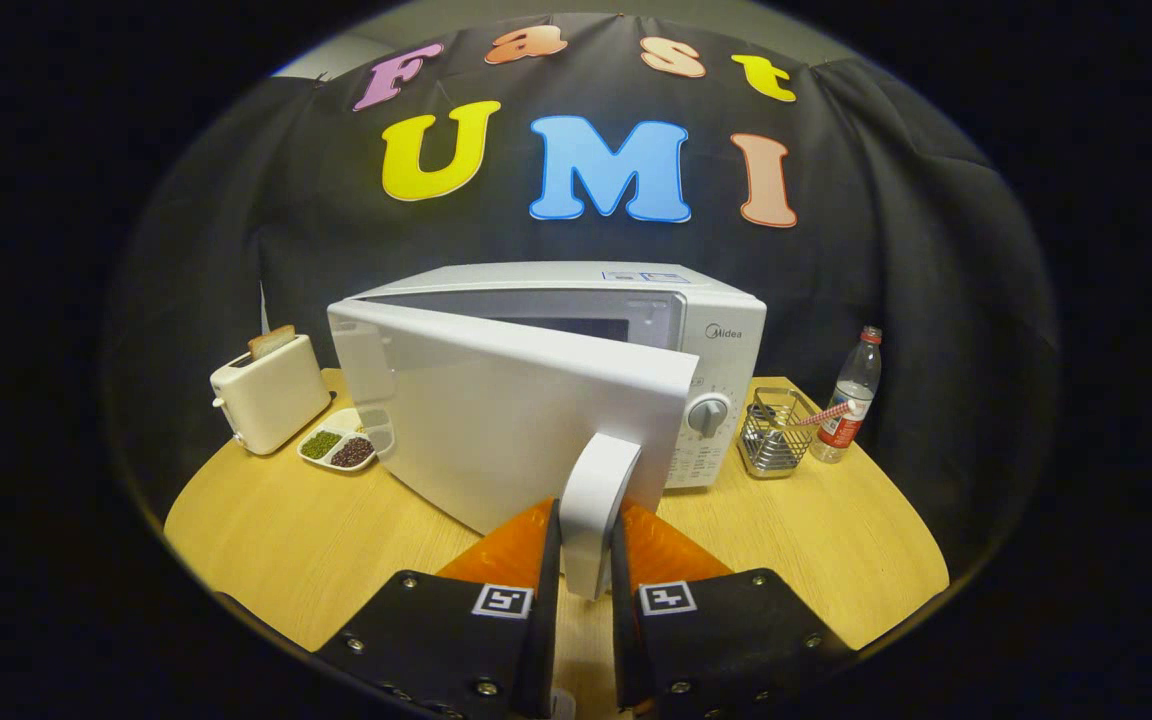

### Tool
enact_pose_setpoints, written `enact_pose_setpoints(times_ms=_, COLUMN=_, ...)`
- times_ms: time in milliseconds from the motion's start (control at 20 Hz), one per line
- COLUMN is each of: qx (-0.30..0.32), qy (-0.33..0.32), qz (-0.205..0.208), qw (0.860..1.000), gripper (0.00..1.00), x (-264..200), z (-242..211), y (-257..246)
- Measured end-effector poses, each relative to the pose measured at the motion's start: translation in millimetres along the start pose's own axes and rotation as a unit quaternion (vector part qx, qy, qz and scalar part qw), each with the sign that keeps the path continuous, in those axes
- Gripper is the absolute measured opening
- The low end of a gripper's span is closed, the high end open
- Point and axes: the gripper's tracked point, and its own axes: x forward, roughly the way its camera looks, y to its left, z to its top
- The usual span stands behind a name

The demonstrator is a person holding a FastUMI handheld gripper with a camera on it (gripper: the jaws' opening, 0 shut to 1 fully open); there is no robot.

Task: Open the microwave, put the food inside, and close the microwave door.

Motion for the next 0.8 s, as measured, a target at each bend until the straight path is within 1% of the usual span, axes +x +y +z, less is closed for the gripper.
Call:
enact_pose_setpoints(times_ms=100, qx=0.001, qy=0.003, qz=0.004, qw=1.0, gripper=0.25, x=-10, z=-6, y=10)
enact_pose_setpoints(times_ms=300, qx=-0.016, qy=0.009, qz=0.008, qw=1.0, gripper=0.24, x=-30, z=-20, y=28)
enact_pose_setpoints(times_ms=550, qx=-0.009, qy=0.012, qz=0.023, qw=1.0, gripper=0.25, x=-51, z=-33, y=57)
enact_pose_setpoints(times_ms=800, qx=-0.019, qy=0.013, qz=0.041, qw=0.999, gripper=0.25, x=-70, z=-45, y=92)
